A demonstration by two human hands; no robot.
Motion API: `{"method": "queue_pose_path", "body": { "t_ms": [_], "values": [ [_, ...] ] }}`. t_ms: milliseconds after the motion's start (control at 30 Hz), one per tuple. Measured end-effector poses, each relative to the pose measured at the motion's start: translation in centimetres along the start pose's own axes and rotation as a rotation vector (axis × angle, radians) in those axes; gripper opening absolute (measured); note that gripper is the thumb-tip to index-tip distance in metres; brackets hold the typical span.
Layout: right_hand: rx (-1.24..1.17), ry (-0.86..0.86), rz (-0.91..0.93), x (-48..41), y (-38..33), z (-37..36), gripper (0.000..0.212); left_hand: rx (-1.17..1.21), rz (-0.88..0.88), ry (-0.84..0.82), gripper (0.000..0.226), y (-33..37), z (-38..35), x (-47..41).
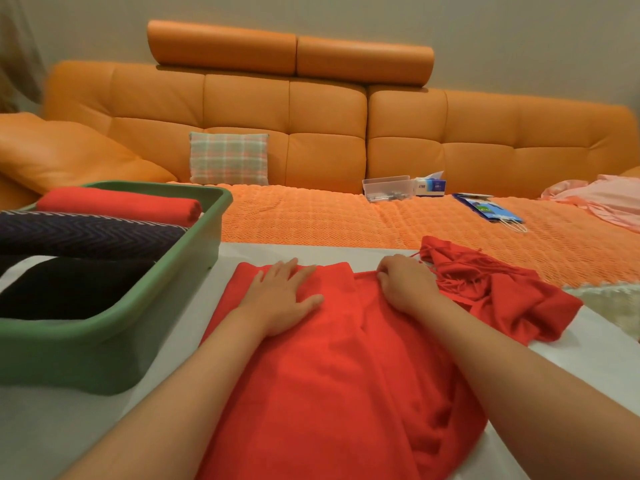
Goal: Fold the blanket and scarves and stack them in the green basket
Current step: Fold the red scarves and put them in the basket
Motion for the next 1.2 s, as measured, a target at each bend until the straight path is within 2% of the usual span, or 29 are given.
{"method": "queue_pose_path", "body": {
  "t_ms": [67, 200, 300, 367, 433, 500, 567, 600, 700, 767, 867, 967, 1067, 1133, 1200],
  "values": [
    [-0.001, 0.021, -0.045, -1.2, 0.5, -0.2, 0.026, -0.048, -0.058, -0.036, 0.07, 0.2, -0.7, 0.1],
    [0.169, -0.033, -0.059, -3.6, 0.5, -1.3, 0.027, -0.113, -0.173, -0.028, 0.064, 0.9, -0.9, 0.6],
    [0.259, -0.059, -0.125, -4.4, 1.2, -1.9, 0.028, -0.11, -0.137, -0.077, 0.076, 0.4, -1.2, 0.4],
    [0.268, 0.026, -0.112, -4.7, 1.2, -1.5, 0.027, -0.044, -0.047, -0.084, 0.073, -0.9, -0.8, -0.4],
    [0.179, 0.202, 0.012, -4.8, -0.2, -0.5, 0.024, 0.013, 0.019, -0.081, 0.069, -2.1, -0.3, -1.1],
    [0.006, 0.297, 0.209, -4.4, -2.7, 0.2, 0.027, -0.049, 0.018, -0.103, 0.067, -2.7, -0.4, -1.4],
    [-0.079, 0.225, 0.363, -3.9, -5.1, -0.5, 0.03, -0.113, 0.002, -0.142, 0.07, -2.9, -0.8, -1.3],
    [-0.075, 0.161, 0.383, -3.8, -5.7, -1.1, 0.029, -0.121, -0.004, -0.153, 0.072, -3.0, -0.9, -1.2],
    [-0.041, 0.047, 0.255, -4.4, -4.6, -2.5, 0.021, -0.119, -0.039, -0.143, 0.089, -3.5, -0.6, -1.2],
    [0.052, 0.056, 0.188, -5.1, -3.5, -2.8, 0.021, -0.112, -0.065, -0.125, 0.098, -3.9, -0.5, -1.4],
    [0.188, 0.116, 0.18, -5.6, -3.3, -2.6, 0.024, -0.084, -0.062, -0.103, 0.104, -4.6, -0.3, -1.8],
    [0.05, 0.139, 0.177, -5.2, -2.9, -2.5, 0.023, -0.117, -0.021, -0.129, 0.105, -5.1, -0.2, -1.8],
    [-0.075, 0.132, 0.215, -3.6, -2.3, -1.3, 0.025, -0.218, 0.033, -0.126, 0.088, -4.4, 0.4, -1.6],
    [-0.083, 0.082, 0.22, -2.2, -1.3, 0.0, 0.027, -0.229, 0.011, -0.023, 0.075, -2.1, 1.8, -1.4],
    [-0.084, 0.027, 0.194, -0.4, 0.2, 1.5, 0.027, -0.133, -0.068, 0.112, 0.059, 1.8, 3.4, -0.5]
  ]
}}
Point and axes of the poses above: each hand's wrist, its own x-axis away from the middle knuckle, its own z-axis out of the back of the hand, y = z × x, the point moved 9 cm from there along -x, towards the middle knuckle, and after that the axes turned 11 degrees about z, right-handed, at the moved point
